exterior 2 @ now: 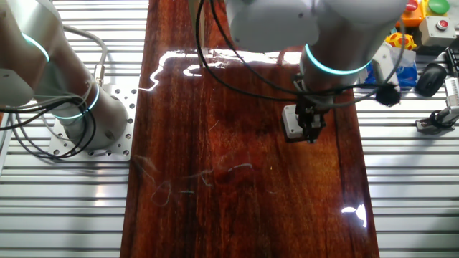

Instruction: Take the object down from the shelf

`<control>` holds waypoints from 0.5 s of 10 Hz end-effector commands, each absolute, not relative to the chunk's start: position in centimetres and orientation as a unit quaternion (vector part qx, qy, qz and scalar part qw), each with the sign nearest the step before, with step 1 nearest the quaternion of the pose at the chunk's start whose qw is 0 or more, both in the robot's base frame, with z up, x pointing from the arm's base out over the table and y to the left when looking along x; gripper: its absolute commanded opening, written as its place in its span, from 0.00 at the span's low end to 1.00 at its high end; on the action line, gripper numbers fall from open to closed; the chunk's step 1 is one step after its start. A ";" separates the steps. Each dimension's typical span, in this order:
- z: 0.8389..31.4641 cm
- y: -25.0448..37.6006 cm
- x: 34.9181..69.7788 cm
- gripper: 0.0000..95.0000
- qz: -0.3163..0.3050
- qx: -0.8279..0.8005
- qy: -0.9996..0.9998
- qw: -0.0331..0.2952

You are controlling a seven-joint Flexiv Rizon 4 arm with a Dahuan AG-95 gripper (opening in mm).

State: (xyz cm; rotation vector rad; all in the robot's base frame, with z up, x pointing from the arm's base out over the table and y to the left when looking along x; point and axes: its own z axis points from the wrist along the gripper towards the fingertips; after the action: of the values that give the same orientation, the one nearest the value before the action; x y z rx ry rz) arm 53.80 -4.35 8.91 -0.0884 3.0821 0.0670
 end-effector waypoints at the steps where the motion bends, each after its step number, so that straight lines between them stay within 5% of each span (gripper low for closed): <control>1: 7.8 -4.3 54.4 0.00 0.023 -0.030 0.999 0.030; 5: 7.8 -4.3 54.4 0.00 0.022 -0.029 0.999 0.028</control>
State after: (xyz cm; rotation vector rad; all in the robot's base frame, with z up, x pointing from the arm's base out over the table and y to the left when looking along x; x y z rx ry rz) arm 54.32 -4.18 8.00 -0.0947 3.0932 0.0613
